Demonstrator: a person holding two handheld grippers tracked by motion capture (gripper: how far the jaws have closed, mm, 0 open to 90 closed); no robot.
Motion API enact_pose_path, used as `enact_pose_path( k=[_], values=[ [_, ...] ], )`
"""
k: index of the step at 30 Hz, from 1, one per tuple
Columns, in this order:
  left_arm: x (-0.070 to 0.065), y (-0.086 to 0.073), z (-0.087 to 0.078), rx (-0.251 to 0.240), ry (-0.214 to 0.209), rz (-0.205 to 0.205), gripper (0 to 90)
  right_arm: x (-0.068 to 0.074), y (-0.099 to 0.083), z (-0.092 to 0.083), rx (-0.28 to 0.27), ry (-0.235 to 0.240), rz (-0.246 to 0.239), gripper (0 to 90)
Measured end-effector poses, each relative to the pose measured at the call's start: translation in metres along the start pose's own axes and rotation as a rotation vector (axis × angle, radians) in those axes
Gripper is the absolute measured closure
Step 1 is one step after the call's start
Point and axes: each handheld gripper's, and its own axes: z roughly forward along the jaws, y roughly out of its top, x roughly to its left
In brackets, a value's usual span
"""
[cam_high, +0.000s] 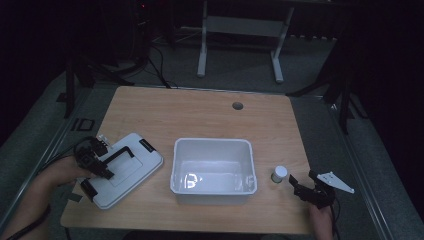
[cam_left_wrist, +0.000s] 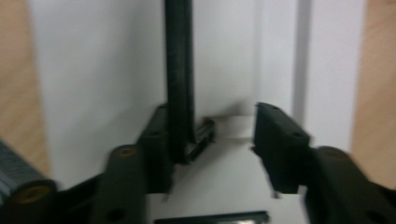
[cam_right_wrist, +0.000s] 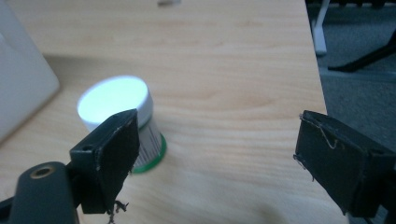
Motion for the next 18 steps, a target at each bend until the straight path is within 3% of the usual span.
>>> enact_pose_path(
  k=[4,6,8,12,18],
  values=[
    [0.002,-0.001,-0.001,-0.004,0.012,-0.014,36.9,-0.006,0.001,0.000,0.067,-0.016,0.006,13.1],
    [0.003,-0.003,-0.002,-0.011,-0.018,-0.021,32.9,-0.009,0.001,-0.001,0.096,-0.033,0.026,12.9],
    [0.004,-0.003,-0.003,-0.013,-0.013,-0.021,32.2,-0.011,0.001,-0.001,0.136,-0.058,0.038,12.7],
    [0.005,-0.004,-0.005,-0.010,-0.010,-0.027,32.2,-0.016,0.003,0.001,0.224,-0.040,0.053,12.7],
    [0.006,-0.006,-0.006,0.011,0.010,-0.028,32.2,-0.015,0.011,-0.001,0.318,-0.034,0.022,12.5]
  ],
)
